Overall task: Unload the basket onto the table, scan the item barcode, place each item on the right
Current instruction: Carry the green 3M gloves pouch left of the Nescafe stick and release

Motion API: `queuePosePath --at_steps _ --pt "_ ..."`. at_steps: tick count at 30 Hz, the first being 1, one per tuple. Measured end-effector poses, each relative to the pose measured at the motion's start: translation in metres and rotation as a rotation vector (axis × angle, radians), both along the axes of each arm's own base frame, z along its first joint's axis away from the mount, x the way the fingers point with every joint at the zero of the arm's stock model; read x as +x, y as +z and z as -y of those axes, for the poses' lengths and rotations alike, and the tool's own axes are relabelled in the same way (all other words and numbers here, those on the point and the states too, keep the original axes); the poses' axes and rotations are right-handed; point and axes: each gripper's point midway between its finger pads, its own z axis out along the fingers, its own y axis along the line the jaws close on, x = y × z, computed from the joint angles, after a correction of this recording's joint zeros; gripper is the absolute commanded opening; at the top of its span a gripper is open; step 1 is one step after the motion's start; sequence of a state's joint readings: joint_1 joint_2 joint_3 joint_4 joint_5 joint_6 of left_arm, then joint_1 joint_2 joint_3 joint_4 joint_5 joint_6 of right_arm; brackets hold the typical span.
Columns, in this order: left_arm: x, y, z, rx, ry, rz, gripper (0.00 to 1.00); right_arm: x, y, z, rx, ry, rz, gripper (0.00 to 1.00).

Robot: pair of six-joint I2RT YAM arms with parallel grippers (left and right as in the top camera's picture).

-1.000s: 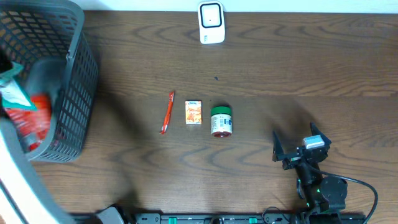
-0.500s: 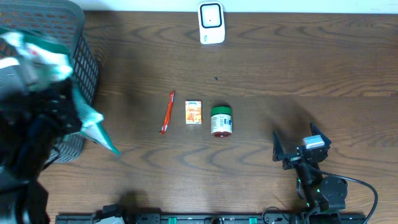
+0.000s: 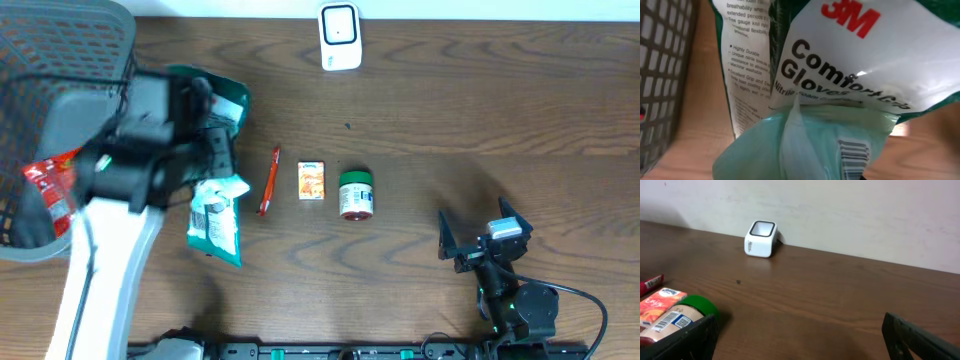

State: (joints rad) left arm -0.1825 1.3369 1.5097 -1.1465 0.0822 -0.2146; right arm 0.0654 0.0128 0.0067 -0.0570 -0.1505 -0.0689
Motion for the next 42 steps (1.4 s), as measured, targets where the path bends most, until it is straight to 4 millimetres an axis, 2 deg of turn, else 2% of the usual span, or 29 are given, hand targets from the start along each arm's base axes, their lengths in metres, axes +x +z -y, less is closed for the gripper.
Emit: queuePosePath --at_steps 5,6,10,12,16,19,20,21,22,23,25,31,33,35,37,40,42 --pt "0.025 -0.060 -0.010 0.117 0.034 -0.178 0.07 0.000 0.000 0.000 0.000 0.000 0.000 0.99" --pt "0.027 -0.067 -0.010 0.125 0.035 -0.198 0.07 0.000 0.000 0.000 0.000 0.000 0.000 0.99" --pt "0.039 -0.117 -0.011 0.174 0.034 -0.335 0.07 0.000 0.000 0.000 0.000 0.000 0.000 0.99" --pt "0.048 -0.150 -0.008 0.192 0.029 -0.400 0.07 0.000 0.000 0.000 0.000 0.000 0.000 0.99" --pt "0.060 -0.183 -0.006 0.201 0.026 -0.441 0.08 0.000 0.000 0.000 0.000 0.000 0.000 0.99" --pt "0.063 -0.195 -0.005 0.204 0.025 -0.455 0.40 0.000 0.000 0.000 0.000 0.000 0.000 0.99" --pt "0.063 -0.198 -0.005 0.205 0.025 -0.461 0.56 0.000 0.000 0.000 0.000 0.000 0.000 0.99" --pt "0.063 -0.199 -0.005 0.203 0.034 -0.465 0.64 0.000 0.000 0.000 0.000 0.000 0.000 0.99" --pt "0.063 -0.200 -0.005 0.204 0.028 -0.466 0.67 0.000 0.000 0.000 0.000 0.000 0.000 0.99" --pt "0.063 -0.200 -0.005 0.200 0.033 -0.467 0.74 0.000 0.000 0.000 0.000 0.000 0.000 0.99" --pt "0.063 -0.200 -0.005 0.197 0.040 -0.468 0.77 0.000 0.000 0.000 0.000 0.000 0.000 0.99" --pt "0.058 -0.198 -0.005 0.202 0.035 -0.488 0.78 0.000 0.000 0.000 0.000 0.000 0.000 0.99" --pt "0.059 -0.191 -0.005 0.203 0.032 -0.489 0.78 0.000 0.000 0.000 0.000 0.000 0.000 0.99" --pt "0.065 -0.173 -0.004 0.200 0.023 -0.461 0.78 0.000 0.000 0.000 0.000 0.000 0.000 0.99" --pt "0.076 -0.142 -0.002 0.189 0.015 -0.393 0.79 0.000 0.000 0.000 0.000 0.000 0.000 0.99" --pt "0.100 -0.071 -0.004 0.146 0.036 -0.194 0.79 0.000 0.000 0.000 0.000 0.000 0.000 0.99" --pt "0.109 -0.017 -0.019 0.121 0.079 -0.044 0.78 0.000 0.000 0.000 0.000 0.000 0.000 0.99"
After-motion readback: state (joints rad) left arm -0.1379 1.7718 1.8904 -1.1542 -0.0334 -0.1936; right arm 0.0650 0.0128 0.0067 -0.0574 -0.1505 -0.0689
